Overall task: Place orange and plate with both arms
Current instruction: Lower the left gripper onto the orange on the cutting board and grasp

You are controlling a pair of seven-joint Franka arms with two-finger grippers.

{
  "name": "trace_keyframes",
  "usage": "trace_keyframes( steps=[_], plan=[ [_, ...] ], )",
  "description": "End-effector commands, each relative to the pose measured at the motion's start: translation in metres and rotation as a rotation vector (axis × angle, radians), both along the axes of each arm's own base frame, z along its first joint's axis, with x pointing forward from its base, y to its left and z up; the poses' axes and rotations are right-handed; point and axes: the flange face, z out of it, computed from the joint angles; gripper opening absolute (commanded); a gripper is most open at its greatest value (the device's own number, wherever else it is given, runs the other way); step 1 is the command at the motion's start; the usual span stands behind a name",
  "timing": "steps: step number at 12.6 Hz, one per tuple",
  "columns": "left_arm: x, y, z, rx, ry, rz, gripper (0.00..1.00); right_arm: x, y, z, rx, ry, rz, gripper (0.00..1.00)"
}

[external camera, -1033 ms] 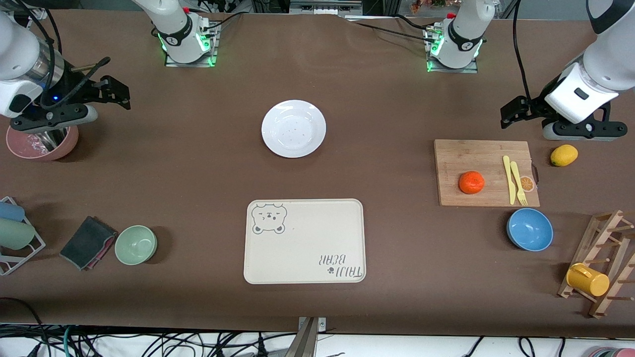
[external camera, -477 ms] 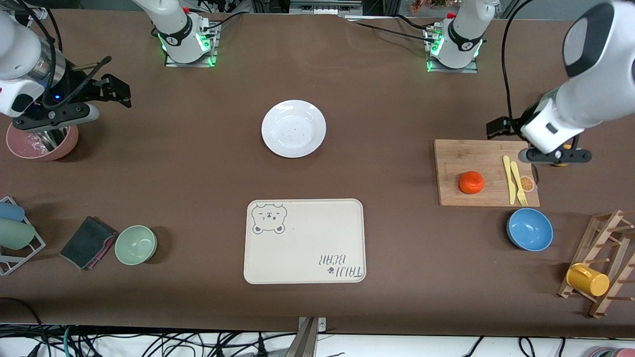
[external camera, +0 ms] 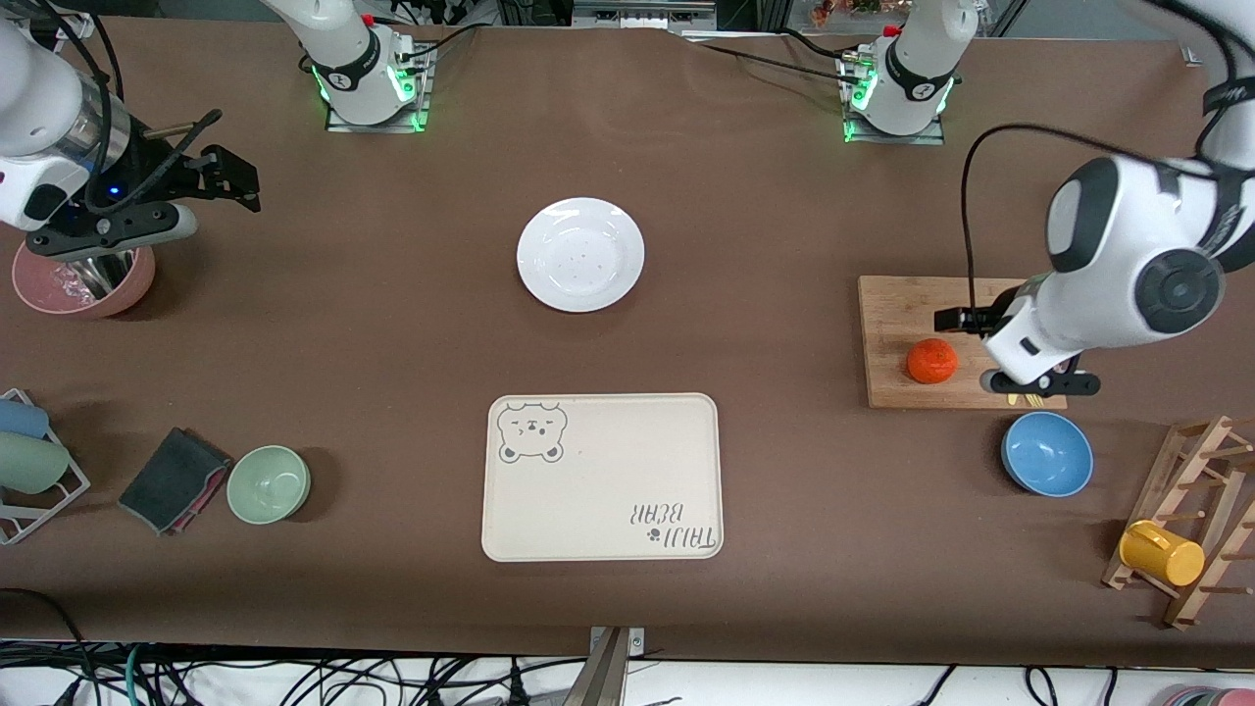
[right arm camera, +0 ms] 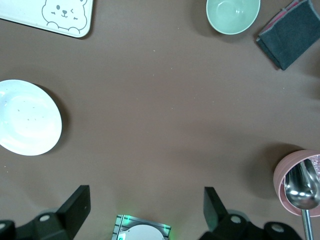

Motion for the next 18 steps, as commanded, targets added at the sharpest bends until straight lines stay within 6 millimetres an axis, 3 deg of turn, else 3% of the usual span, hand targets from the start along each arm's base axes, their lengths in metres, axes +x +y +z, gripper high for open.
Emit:
trace_keyframes(
  steps=[1, 4, 6, 9, 16, 18],
  plan=[
    [-0.002, 0.001, -0.046, 0.012, -0.054, -0.085, 1.0, -0.003, 0.005, 0.007, 0.004, 0.009, 0.01, 1.0],
    [-0.013, 0.002, -0.087, -0.01, -0.068, -0.138, 1.0, -0.003, 0.004, 0.01, -0.004, -0.001, 0.011, 1.0],
    [-0.017, 0.003, -0.102, -0.024, -0.07, -0.196, 1.0, -0.002, 0.002, 0.01, -0.005, -0.001, 0.006, 1.0],
    [-0.012, 0.033, -0.128, -0.052, -0.085, -0.243, 1.0, -0.001, 0.002, 0.006, -0.009, 0.004, 0.008, 1.0],
    [-0.024, 0.032, -0.153, -0.081, -0.072, -0.198, 1.0, 0.0, -0.002, 0.008, 0.004, -0.001, -0.003, 1.0],
    [-0.025, 0.032, -0.155, -0.082, -0.067, -0.199, 0.7, 0.002, -0.002, 0.008, -0.001, -0.007, -0.003, 1.0]
  ],
)
